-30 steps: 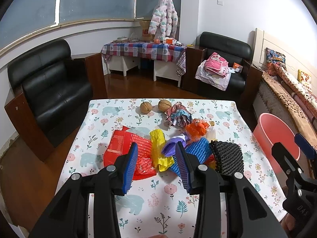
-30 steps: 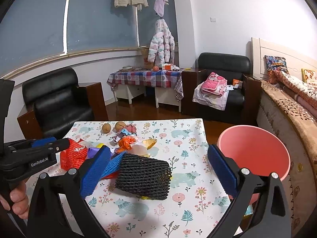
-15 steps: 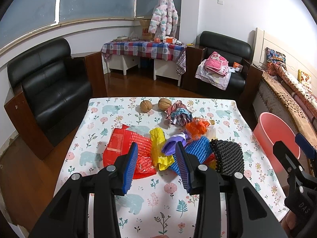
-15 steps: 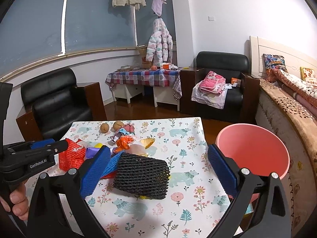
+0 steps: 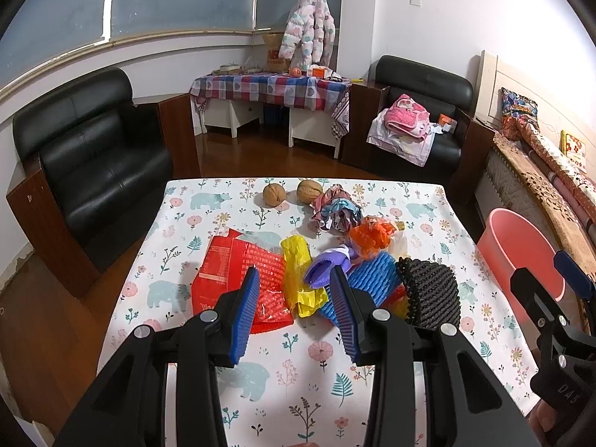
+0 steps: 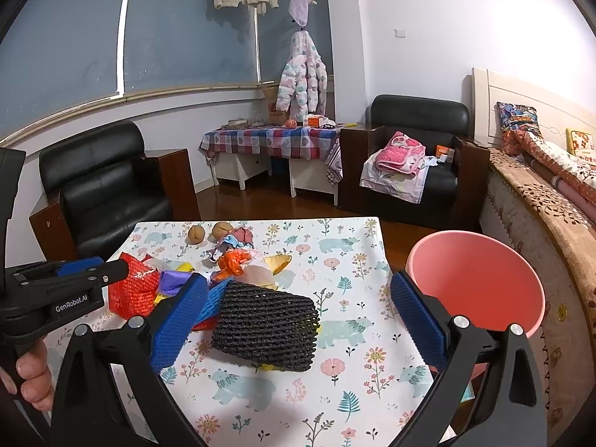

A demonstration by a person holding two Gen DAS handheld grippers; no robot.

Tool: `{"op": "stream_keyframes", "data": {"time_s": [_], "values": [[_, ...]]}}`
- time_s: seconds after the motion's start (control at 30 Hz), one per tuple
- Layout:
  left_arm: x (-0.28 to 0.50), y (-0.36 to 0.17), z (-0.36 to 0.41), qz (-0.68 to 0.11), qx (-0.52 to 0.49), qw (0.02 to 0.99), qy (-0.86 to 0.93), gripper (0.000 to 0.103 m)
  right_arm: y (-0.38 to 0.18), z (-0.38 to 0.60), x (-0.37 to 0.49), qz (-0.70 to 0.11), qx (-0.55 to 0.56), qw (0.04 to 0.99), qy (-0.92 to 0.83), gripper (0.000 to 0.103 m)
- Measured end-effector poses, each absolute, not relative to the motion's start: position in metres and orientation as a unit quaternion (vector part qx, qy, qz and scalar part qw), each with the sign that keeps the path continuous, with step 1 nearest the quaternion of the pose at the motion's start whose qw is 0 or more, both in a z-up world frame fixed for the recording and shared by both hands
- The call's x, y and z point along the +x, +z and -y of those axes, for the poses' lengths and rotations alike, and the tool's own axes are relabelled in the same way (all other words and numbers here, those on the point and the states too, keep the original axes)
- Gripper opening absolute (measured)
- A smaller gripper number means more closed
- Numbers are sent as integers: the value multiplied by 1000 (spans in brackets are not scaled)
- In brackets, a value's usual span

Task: Collect trash

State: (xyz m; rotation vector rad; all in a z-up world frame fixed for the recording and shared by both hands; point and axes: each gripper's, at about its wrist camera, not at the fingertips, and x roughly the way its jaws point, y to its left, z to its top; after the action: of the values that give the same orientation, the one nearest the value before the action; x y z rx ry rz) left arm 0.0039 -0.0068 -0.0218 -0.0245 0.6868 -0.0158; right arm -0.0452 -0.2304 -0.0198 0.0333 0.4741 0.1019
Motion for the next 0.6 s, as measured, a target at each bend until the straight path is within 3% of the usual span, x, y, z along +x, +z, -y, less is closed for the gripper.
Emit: {"op": "stream_keyframes", "data": {"time_s": [0.5, 0.6], "values": [[3, -24, 7, -340, -12, 940, -8, 39, -25, 228, -42, -240, 9, 969, 48, 99], [4, -23, 6, -340, -13, 940, -8, 39, -26, 229, -41, -242, 8, 969, 51, 95]]}}
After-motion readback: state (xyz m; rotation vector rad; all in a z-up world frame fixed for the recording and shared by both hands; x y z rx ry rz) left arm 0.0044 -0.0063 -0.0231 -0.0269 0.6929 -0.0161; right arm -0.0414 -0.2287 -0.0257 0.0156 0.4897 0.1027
